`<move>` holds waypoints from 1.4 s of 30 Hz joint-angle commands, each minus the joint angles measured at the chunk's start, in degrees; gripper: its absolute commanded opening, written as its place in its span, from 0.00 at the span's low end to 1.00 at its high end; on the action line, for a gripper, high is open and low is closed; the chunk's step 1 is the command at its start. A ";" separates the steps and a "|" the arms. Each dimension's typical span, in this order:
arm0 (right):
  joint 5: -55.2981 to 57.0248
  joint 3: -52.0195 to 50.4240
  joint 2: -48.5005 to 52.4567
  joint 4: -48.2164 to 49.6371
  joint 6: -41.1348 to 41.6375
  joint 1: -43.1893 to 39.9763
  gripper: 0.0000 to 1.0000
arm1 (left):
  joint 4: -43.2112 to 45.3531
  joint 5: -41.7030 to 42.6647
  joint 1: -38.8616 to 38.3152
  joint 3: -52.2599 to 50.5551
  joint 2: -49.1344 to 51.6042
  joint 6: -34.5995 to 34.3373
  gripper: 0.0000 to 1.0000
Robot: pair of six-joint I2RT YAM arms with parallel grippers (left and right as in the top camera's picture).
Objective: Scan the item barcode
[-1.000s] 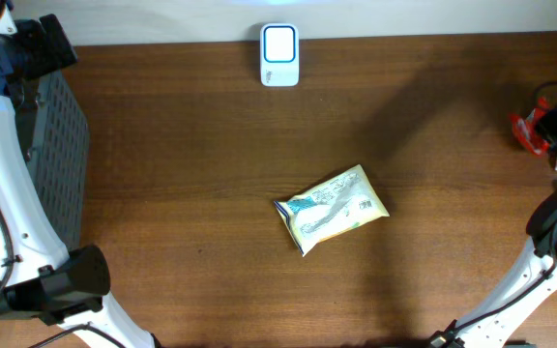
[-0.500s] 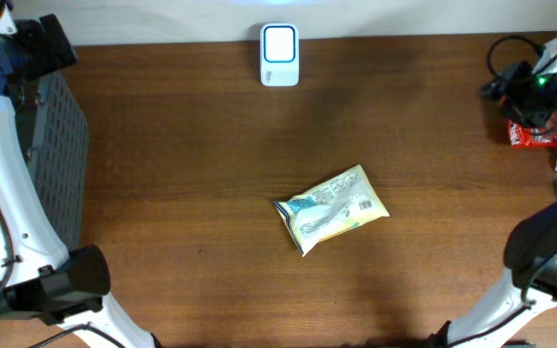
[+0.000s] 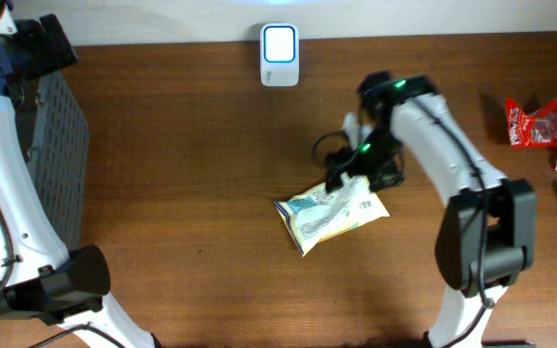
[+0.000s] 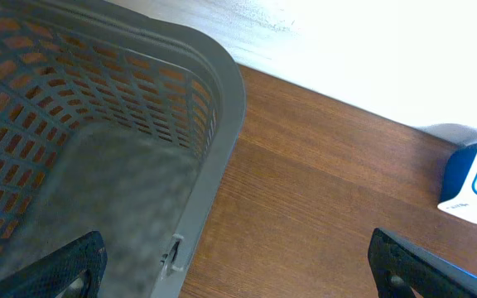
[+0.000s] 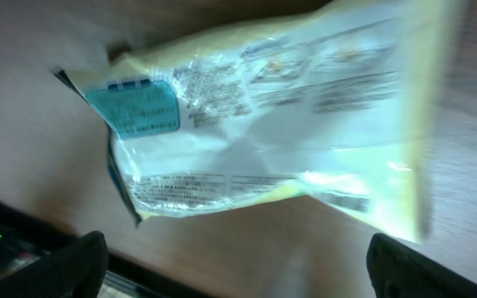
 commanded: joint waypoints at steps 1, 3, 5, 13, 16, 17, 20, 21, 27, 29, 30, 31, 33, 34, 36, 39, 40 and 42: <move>4.59 -5.97 -0.24 5.16 4.83 4.02 0.99 | -0.09 0.22 0.20 0.04 -0.44 -0.52 0.99; 6.32 -8.11 -0.24 7.58 8.90 4.35 0.89 | -0.09 0.22 0.20 0.04 -0.46 -0.52 0.99; 6.08 -10.40 -0.24 11.08 12.00 4.33 0.58 | -0.09 0.22 0.20 0.04 -0.44 -0.52 0.99; 6.08 -17.55 -0.24 23.45 22.67 4.35 0.34 | -0.09 0.22 0.20 0.04 -0.46 -0.52 0.99; 4.83 -18.51 -0.24 27.39 29.81 4.66 0.26 | -0.09 0.22 0.20 0.04 -0.46 -0.52 0.99; 3.04 -18.51 -0.24 28.89 30.36 4.90 0.26 | -0.09 0.22 0.20 0.04 -0.46 -0.52 0.99; -4.79 -18.47 -0.24 33.90 30.34 6.08 0.31 | -0.09 0.22 0.20 0.04 -0.46 -0.52 0.99; -5.70 -18.16 -0.26 34.34 30.27 6.47 0.34 | -0.09 0.22 0.20 0.04 -0.46 -0.52 0.99; 0.00 -9.03 -0.37 20.50 25.24 5.31 0.58 | -0.09 0.22 0.20 0.04 -0.46 -0.52 0.99; 0.92 -5.51 -0.39 16.65 20.74 4.92 0.74 | -0.09 0.22 0.20 0.04 -0.46 -0.52 0.99; 0.90 -4.02 -0.39 16.20 17.07 4.85 0.86 | -0.09 0.22 0.20 0.04 -0.46 -0.52 0.99; 0.92 -3.37 -0.37 16.55 14.67 4.85 0.93 | -0.09 0.22 0.20 0.04 -0.46 -0.52 0.99; 0.90 -3.10 -0.37 19.19 9.86 4.87 0.99 | -0.09 0.22 0.20 0.04 -0.46 -0.52 0.99; 0.92 -3.13 -0.37 21.14 8.09 4.87 0.99 | -0.09 0.22 0.20 0.04 -0.46 -0.52 0.99; 0.37 -3.17 -0.35 23.74 7.98 4.96 0.82 | -0.09 0.22 0.20 0.04 -0.44 -0.52 0.99; -3.43 -3.17 -0.35 25.38 8.28 5.42 0.38 | -0.09 0.22 0.20 0.04 -0.46 -0.52 0.99; -3.37 -3.19 -0.31 25.22 9.14 5.73 0.30 | -0.09 0.22 0.20 0.04 -0.46 -0.52 0.99; -2.27 -4.42 -0.31 25.16 11.89 6.56 0.17 | -0.09 0.22 0.20 0.04 -0.46 -0.52 0.99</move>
